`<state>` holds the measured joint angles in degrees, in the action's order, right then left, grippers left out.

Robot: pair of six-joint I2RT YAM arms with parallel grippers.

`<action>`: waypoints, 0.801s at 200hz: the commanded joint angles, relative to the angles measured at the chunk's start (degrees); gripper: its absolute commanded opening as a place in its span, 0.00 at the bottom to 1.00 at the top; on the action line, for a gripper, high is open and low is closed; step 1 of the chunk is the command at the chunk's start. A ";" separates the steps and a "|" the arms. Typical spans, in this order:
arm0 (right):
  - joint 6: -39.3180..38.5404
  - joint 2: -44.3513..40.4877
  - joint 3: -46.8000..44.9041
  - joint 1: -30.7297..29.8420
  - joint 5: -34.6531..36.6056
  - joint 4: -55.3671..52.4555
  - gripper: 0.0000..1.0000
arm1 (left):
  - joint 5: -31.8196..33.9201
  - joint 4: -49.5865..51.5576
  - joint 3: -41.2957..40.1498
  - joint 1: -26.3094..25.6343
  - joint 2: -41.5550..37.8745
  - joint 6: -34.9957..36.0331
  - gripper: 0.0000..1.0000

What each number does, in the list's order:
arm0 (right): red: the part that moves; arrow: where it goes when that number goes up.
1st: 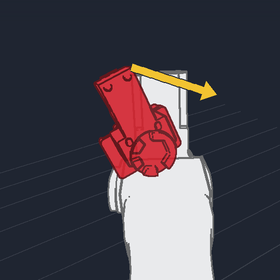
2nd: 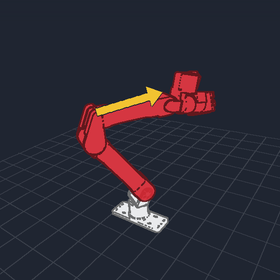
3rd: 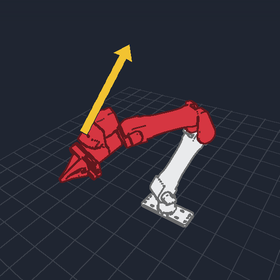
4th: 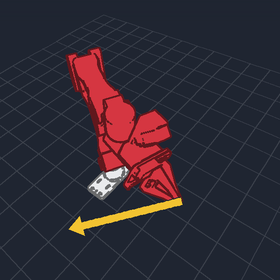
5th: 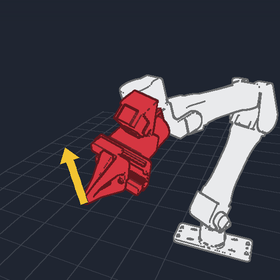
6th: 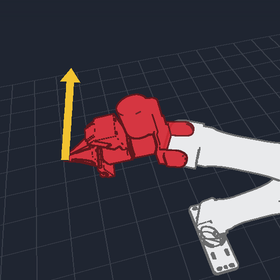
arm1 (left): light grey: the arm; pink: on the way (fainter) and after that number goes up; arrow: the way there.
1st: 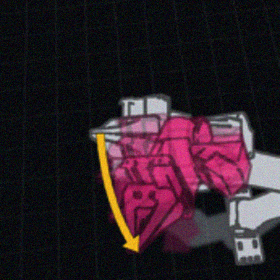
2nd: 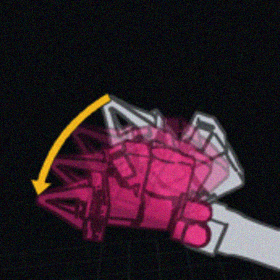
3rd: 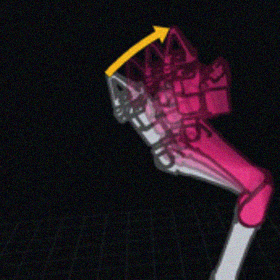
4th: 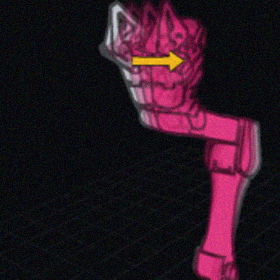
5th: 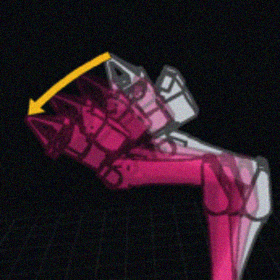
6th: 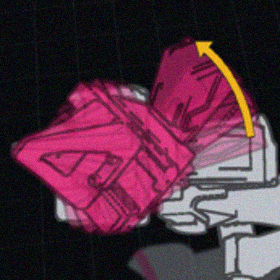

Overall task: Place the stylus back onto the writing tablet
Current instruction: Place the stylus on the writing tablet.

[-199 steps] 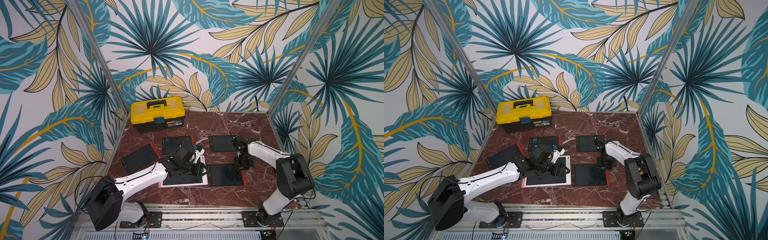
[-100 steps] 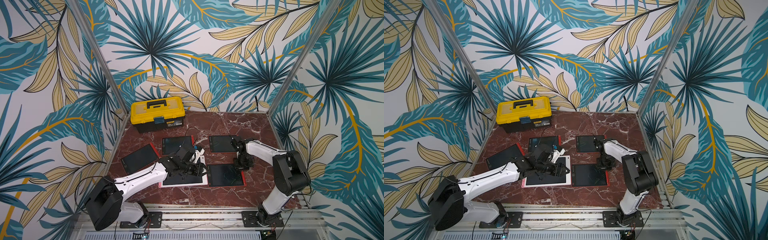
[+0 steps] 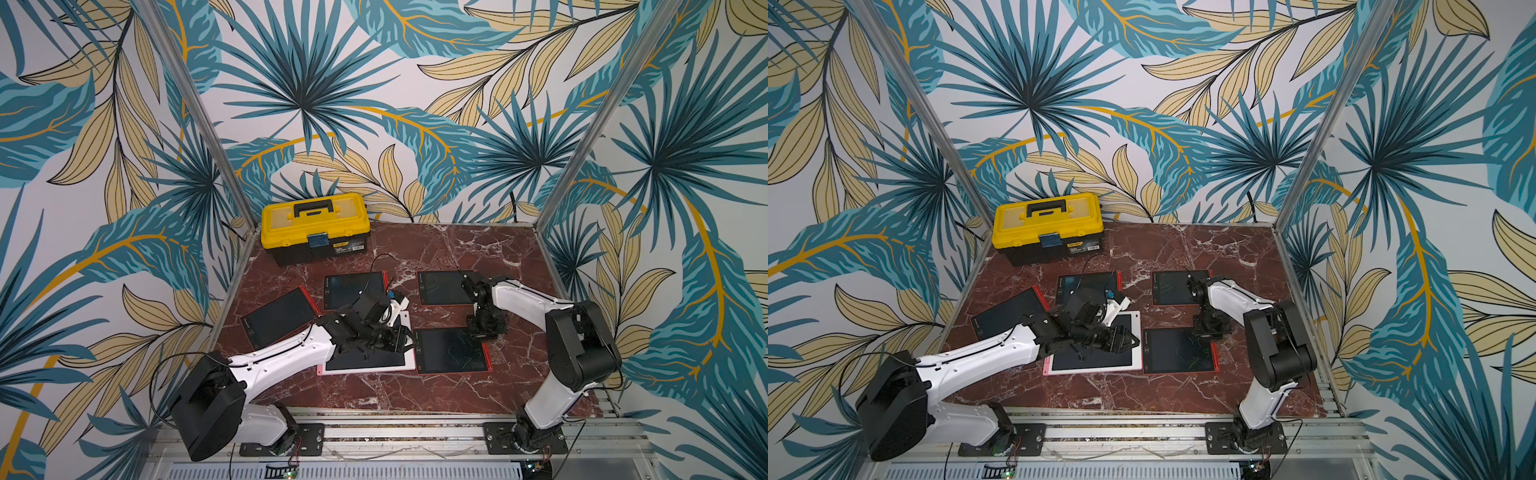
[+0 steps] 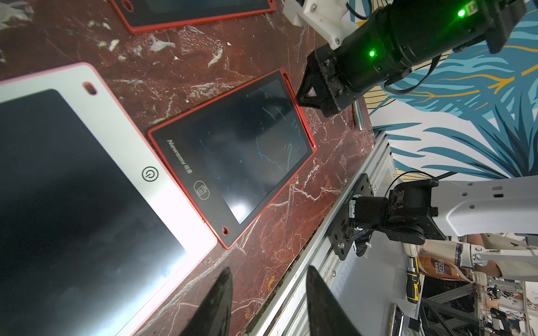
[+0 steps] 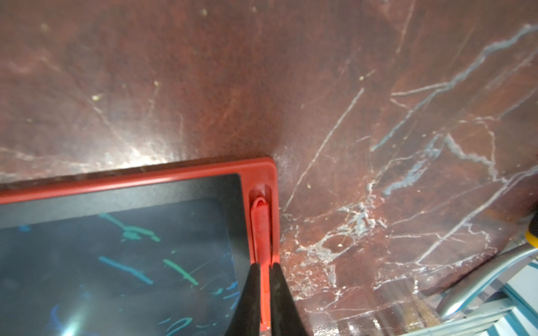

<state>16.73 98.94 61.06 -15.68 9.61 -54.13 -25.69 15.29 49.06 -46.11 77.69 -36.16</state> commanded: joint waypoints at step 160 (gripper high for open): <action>4.71 4.31 -2.60 0.21 -0.31 0.15 0.00 | 0.57 0.00 -0.19 -0.39 -1.50 -0.75 0.42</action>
<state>20.21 100.49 60.16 -15.68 9.19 -54.52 -25.63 15.29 49.06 -46.35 77.69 -36.88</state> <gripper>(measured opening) 0.047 0.419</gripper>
